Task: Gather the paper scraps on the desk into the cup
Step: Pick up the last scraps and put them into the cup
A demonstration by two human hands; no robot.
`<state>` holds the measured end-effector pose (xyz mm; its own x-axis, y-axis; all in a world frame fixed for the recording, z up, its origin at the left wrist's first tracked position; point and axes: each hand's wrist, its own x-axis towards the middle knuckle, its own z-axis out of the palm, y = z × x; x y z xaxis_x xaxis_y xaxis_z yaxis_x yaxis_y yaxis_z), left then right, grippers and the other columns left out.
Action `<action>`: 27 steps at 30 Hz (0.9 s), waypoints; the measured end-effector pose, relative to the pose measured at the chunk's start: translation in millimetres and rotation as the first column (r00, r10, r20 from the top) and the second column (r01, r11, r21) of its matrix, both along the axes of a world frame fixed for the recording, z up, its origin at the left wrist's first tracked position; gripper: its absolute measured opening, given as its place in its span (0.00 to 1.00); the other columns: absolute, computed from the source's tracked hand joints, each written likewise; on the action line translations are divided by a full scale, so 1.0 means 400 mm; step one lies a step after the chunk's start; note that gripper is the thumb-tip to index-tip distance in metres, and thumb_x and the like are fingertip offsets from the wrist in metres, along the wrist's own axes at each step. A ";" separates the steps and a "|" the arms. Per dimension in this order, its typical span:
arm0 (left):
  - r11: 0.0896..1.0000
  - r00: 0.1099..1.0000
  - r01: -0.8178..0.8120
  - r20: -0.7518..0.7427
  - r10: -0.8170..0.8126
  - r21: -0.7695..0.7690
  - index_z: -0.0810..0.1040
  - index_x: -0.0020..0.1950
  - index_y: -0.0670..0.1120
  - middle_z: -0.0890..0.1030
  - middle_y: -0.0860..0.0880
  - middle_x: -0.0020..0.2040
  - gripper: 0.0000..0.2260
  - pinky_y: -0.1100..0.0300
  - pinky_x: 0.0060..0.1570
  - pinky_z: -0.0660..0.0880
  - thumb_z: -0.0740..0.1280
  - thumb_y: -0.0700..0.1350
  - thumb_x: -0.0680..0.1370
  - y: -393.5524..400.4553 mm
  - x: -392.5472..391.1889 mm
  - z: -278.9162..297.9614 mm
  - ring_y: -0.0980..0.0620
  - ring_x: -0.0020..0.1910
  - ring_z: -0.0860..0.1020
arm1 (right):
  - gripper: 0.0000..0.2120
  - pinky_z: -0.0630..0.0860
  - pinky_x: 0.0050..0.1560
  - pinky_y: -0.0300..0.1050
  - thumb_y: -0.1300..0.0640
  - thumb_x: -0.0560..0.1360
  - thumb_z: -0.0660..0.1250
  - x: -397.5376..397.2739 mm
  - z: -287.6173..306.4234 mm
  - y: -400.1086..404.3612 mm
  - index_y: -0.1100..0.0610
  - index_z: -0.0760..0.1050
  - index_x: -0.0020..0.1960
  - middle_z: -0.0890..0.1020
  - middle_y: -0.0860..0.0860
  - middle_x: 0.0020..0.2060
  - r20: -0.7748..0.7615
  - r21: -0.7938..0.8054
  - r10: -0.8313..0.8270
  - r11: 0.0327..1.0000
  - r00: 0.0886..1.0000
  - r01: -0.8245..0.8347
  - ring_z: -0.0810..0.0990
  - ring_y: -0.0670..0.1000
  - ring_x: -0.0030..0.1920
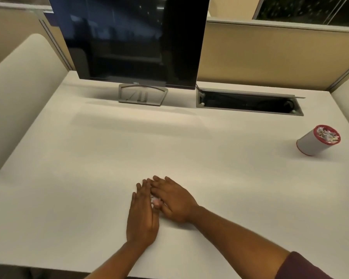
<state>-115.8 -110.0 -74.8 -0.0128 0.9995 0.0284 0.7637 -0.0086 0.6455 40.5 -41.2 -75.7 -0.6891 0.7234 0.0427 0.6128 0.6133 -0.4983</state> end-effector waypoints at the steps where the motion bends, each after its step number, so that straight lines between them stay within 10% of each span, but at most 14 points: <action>1: 1.000 1.000 0.014 -0.028 -0.014 -0.007 0.49 0.82 0.46 0.51 0.53 0.82 0.30 0.56 0.79 0.46 0.45 0.58 0.82 -0.006 0.020 -0.003 0.55 0.81 0.45 | 0.25 0.51 0.81 0.49 0.44 0.85 0.51 0.013 -0.002 -0.013 0.52 0.63 0.79 0.63 0.49 0.80 0.002 0.006 0.000 1.000 1.000 0.000 0.52 0.46 0.82; 16: 0.984 0.987 0.119 -0.096 -0.132 -0.132 0.42 0.81 0.41 0.43 0.46 0.82 0.32 0.50 0.78 0.45 0.38 0.60 0.83 -0.018 0.510 0.022 0.50 0.80 0.38 | 0.24 0.52 0.80 0.40 0.44 0.86 0.49 0.421 0.001 -0.101 0.47 0.61 0.80 0.59 0.40 0.80 0.045 0.007 -0.394 0.919 0.918 0.395 0.51 0.38 0.80; 27: 0.942 0.893 0.332 0.342 -0.294 -0.057 0.53 0.81 0.49 0.47 0.54 0.82 0.31 0.54 0.79 0.42 0.46 0.64 0.82 0.088 0.549 0.020 0.56 0.80 0.41 | 0.25 0.67 0.74 0.44 0.45 0.82 0.61 0.663 0.043 -0.095 0.49 0.65 0.77 0.70 0.41 0.73 -0.246 -0.161 -0.739 0.669 0.627 0.726 0.67 0.40 0.75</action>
<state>103.8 -74.9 -67.0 0.3119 0.9495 -0.0345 0.4820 -0.1269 0.8669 305.8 -79.4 -58.5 0.1053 0.9900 0.0937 0.6879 -0.0044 -0.7258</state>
